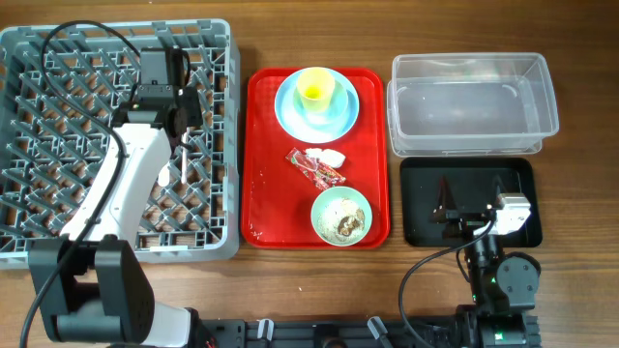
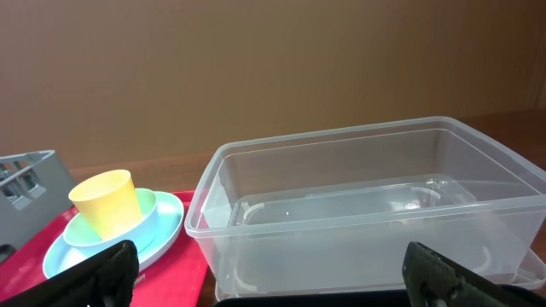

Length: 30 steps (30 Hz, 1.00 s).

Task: Sort waste into correct bins and load items into the dishwasher rack

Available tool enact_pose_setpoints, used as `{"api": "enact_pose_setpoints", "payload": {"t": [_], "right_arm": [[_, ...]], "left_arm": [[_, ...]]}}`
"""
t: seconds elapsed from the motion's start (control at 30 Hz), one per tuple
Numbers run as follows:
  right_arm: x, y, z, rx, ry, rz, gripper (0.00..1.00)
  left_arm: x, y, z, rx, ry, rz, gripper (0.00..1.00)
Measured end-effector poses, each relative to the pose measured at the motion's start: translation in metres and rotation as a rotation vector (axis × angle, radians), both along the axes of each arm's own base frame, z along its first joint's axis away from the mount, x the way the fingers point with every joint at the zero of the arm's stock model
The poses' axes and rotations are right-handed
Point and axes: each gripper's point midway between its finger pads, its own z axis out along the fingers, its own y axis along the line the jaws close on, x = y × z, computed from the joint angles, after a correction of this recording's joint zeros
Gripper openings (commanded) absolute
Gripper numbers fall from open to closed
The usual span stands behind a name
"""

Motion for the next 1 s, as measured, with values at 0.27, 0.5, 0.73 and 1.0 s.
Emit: {"api": "enact_pose_setpoints", "payload": {"t": [0.27, 0.5, 0.73, 1.0], "right_arm": [[0.000, 0.000, 0.000, 0.000, 0.000, 0.000, 1.00], [0.000, 0.000, 0.000, 0.000, 0.000, 0.000, 1.00], [0.000, 0.000, 0.000, 0.000, 0.000, 0.000, 1.00], [0.000, 0.000, 0.000, 0.000, 0.000, 0.000, 1.00]], "left_arm": [[-0.019, -0.079, 0.076, -0.295, -0.186, -0.121, 0.73], [-0.048, -0.144, 0.076, -0.462, -0.098, -0.251, 0.91], [-0.028, -0.103, 0.086, -0.531, -0.181, -0.088, 1.00], [-0.029, -0.102, 0.084, -0.552, -0.174, -0.061, 1.00]]}}
